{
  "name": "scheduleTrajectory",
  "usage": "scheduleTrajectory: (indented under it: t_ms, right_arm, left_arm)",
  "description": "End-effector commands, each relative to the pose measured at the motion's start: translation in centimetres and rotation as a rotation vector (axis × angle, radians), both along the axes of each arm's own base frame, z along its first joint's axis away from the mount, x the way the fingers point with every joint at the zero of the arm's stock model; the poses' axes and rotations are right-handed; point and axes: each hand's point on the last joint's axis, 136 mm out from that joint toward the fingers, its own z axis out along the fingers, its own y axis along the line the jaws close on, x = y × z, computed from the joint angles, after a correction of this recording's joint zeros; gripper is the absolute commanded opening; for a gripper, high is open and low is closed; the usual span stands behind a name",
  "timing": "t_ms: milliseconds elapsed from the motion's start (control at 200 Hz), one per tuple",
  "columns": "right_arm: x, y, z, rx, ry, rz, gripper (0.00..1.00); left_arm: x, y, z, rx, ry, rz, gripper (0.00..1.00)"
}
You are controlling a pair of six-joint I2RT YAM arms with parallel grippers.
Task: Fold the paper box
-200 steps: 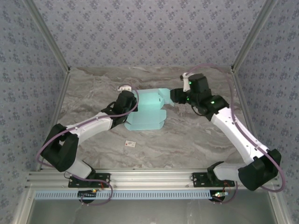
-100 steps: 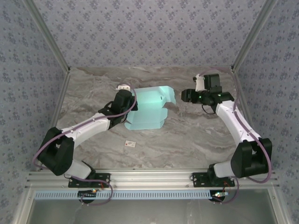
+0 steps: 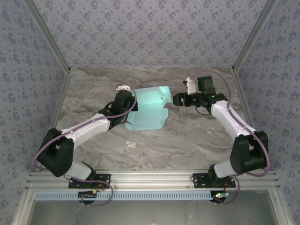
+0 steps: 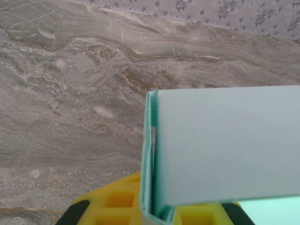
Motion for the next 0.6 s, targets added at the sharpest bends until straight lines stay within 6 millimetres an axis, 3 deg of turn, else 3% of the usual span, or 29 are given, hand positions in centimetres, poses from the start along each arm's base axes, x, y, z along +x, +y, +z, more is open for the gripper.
scheduleTrajectory:
  t_ms: [0, 595]
  right_arm:
    - [-0.1, 1.3, 0.4, 0.013, -0.032, 0.080, 0.58]
    - [-0.7, 3.8, 1.2, 0.028, -0.082, 0.235, 0.56]
  left_arm:
    - [-0.2, -0.1, 1.7, -0.039, -0.027, -0.009, 0.00]
    - [-0.4, -0.4, 1.5, -0.047, -0.016, -0.026, 0.00]
